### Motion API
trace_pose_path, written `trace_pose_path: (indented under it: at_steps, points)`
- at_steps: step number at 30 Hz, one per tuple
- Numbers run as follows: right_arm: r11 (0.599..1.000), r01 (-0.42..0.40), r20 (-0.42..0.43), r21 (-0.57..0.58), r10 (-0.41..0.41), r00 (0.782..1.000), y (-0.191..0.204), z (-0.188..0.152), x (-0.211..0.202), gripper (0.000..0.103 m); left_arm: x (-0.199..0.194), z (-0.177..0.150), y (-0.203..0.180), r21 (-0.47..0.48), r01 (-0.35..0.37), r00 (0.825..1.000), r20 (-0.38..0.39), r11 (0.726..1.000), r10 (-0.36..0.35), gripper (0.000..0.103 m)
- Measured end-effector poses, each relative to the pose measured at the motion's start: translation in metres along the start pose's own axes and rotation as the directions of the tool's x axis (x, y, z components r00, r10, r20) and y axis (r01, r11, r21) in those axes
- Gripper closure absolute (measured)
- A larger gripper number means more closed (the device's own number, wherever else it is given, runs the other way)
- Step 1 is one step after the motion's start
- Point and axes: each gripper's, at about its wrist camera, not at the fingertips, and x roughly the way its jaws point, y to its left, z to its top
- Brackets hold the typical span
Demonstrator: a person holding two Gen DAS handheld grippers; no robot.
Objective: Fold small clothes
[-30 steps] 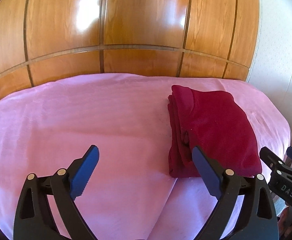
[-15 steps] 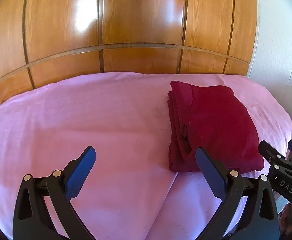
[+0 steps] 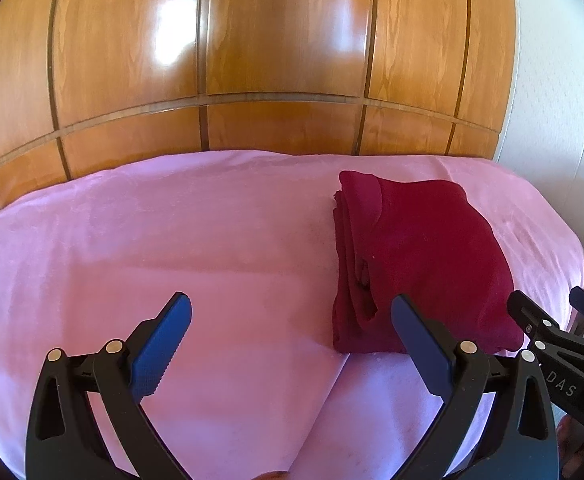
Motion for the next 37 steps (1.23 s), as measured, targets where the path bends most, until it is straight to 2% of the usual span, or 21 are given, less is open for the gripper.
trace_pose_path:
  at_steps: [29, 37]
  points:
    - [1.0, -0.012, -0.019, 0.025, 0.012, 1.0, -0.005, -0.004, 0.009, 0.002, 0.002, 0.0, -0.01, 0.023, -0.008, 1.0, 0.003, 1.0, 0.008, 0.004]
    - [0.996, -0.03, 0.005, 0.089, 0.03, 1.0, -0.031, 0.014, 0.012, 0.002, 0.02, -0.008, -0.004, 0.001, -0.016, 0.997, -0.07, 1.0, 0.016, 0.004]
